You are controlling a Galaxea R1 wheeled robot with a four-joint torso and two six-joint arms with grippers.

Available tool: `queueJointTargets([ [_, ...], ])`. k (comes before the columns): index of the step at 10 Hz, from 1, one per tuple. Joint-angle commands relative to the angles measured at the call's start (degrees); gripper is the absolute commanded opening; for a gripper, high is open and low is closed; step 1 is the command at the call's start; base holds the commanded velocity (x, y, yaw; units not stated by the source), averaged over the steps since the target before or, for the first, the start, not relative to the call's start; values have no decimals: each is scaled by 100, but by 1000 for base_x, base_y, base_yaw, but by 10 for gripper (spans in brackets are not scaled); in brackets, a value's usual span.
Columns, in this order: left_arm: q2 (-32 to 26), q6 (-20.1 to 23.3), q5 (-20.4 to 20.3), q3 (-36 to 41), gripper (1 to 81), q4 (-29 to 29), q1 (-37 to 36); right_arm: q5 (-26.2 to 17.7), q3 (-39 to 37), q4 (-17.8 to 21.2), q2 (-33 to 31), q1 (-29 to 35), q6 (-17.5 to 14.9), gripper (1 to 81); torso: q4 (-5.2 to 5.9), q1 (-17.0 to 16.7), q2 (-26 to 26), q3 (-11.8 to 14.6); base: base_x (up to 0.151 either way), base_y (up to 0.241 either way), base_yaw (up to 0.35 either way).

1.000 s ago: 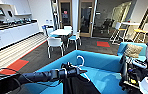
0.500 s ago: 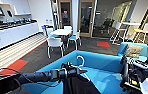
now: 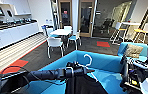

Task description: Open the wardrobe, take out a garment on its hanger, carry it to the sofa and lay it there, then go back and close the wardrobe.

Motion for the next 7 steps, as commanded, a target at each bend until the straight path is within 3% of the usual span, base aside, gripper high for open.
queueJointTargets([
  [1, 774, -21, -149, -360, 10, 3, -1144, -296, 19, -33, -46, 101, -17, 811, 0, 0, 0, 0, 0, 0, 0],
  [7, 1240, -390, -193, -976, 10, 3, -1724, -304, 19, -33, 16, 171, -26, 811, 0, 0, 2, 0, 0, 0, 0],
])
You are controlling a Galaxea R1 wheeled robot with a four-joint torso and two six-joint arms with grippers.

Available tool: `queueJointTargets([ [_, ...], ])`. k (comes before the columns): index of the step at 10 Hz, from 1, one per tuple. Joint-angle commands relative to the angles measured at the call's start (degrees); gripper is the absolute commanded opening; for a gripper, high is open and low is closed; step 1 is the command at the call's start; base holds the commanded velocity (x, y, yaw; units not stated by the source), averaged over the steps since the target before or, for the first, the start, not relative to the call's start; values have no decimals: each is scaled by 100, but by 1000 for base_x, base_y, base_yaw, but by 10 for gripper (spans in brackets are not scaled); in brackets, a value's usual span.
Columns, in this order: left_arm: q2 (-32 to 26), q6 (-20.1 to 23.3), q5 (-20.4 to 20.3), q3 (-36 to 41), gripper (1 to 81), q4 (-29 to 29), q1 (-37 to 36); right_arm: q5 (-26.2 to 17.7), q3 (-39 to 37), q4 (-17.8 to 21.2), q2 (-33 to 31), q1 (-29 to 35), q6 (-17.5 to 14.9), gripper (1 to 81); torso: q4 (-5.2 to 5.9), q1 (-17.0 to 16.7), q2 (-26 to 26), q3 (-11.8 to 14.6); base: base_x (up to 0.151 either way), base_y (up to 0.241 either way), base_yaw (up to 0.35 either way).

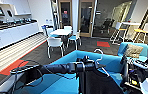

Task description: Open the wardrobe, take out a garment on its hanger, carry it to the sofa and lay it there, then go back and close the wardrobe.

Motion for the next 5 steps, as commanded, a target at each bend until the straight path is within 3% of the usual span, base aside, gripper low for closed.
queueJointTargets([
  [1, 203, -103, -193, -290, 10, 22, -1320, -291, 21, -26, -16, 163, -21, 811, 0, 0, 0, -2, 0, 0, 0],
  [5, 739, -314, -202, -1134, 10, 22, -1610, -291, -75, -18, 10, 207, -30, 811, 0, 0, 0, -2, 0, 0, 0],
])
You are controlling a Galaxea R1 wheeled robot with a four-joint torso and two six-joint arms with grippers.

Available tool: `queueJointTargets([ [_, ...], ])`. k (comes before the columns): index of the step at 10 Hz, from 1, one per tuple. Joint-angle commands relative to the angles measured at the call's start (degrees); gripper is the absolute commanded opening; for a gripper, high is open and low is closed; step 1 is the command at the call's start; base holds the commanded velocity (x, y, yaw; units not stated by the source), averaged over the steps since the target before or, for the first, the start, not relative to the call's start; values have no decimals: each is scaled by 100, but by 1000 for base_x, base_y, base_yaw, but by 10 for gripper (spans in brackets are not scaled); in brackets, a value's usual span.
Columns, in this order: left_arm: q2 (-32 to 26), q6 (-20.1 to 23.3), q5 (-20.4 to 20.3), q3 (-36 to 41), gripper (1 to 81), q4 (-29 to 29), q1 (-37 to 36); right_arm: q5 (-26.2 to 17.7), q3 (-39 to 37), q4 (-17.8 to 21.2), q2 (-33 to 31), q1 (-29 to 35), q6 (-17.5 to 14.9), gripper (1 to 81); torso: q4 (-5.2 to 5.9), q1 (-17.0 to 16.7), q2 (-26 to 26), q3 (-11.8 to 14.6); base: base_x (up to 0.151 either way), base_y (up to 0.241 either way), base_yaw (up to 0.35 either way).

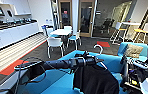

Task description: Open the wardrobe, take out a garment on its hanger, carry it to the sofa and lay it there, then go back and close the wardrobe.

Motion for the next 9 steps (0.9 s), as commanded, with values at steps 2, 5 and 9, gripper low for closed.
queueJointTargets([
  [2, 683, -187, -168, -771, 10, -33, -1536, -288, -67, -29, 22, 145, -29, 811, 0, 2, 0, 0, 0, 0, 0],
  [5, 904, -205, -177, -1343, 10, -50, -1659, -314, -76, -38, 49, 162, -29, 811, 0, 0, 0, 0, 0, 0, 0],
  [9, 659, -205, -177, -1633, 10, -76, -1721, -331, -76, -38, 66, 154, -29, 811, 0, 2, 0, 0, 0, 0, 0],
])
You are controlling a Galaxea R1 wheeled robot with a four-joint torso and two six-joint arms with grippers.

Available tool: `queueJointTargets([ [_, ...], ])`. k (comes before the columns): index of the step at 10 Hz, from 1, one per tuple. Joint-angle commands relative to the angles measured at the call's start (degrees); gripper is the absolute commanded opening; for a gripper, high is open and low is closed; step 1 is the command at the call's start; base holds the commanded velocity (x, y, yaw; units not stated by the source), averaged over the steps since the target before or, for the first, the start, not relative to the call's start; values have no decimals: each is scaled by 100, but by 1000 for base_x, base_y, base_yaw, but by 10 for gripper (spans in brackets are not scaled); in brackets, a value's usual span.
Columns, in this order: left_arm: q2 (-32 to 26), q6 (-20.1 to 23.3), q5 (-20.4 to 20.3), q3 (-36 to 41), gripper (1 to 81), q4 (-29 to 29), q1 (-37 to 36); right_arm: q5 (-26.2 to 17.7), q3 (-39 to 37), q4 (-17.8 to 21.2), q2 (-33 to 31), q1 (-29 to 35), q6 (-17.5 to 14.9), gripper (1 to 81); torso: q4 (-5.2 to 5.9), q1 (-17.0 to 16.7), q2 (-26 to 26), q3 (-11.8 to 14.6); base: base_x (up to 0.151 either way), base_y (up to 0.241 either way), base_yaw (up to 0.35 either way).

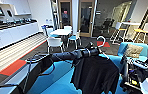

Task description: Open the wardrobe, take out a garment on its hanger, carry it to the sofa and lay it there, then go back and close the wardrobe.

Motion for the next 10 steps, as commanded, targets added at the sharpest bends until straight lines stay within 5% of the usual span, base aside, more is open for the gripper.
queueJointTargets([
  [1, -350, 24, -66, -134, 10, -49, -1148, -315, 0, -38, -10, 117, -13, 811, 0, 0, 0, 0, 0, 0, 0],
  [10, -500, 33, -14, -1207, 10, 285, -700, -323, -70, -38, 60, 117, -13, 811, 0, 0, 0, -4, 0, 0, 0],
])
